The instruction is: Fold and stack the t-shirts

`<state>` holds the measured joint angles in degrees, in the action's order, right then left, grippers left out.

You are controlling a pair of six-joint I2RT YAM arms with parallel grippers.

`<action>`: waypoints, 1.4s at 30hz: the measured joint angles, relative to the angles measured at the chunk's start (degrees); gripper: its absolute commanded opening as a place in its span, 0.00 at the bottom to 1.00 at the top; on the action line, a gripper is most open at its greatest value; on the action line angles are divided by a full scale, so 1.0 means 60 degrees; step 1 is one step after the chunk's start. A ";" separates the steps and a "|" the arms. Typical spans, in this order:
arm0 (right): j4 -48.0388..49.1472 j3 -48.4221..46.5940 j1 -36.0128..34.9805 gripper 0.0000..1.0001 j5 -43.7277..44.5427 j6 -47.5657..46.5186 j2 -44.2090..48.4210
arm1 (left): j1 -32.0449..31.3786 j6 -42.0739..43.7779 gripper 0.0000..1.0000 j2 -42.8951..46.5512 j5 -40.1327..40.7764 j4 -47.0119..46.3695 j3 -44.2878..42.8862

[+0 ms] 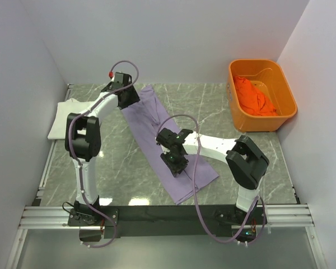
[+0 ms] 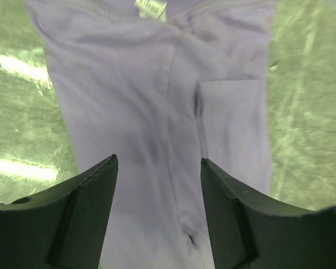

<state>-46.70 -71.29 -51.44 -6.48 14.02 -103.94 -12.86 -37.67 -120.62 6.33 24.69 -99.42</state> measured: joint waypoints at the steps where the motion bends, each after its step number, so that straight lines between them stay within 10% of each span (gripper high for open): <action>1: 0.0011 0.0066 0.0000 0.37 -0.0011 -0.0004 -0.0004 | -0.0015 -0.0025 0.64 -0.0131 0.0004 -0.0004 0.0000; 22: 0.0149 0.0259 0.0062 0.37 -0.0127 0.0000 -0.0193 | -0.1395 -0.0871 0.45 -0.0772 0.0951 0.0579 0.0160; 42: -0.0109 -0.0452 0.0098 0.37 -0.0991 -0.0127 -0.1086 | -0.1315 -0.1381 0.43 -0.3078 0.1045 0.1140 -0.2973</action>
<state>-47.35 -74.00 -50.85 -12.43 13.26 -110.45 -20.75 -45.95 -139.09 12.60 31.53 -117.25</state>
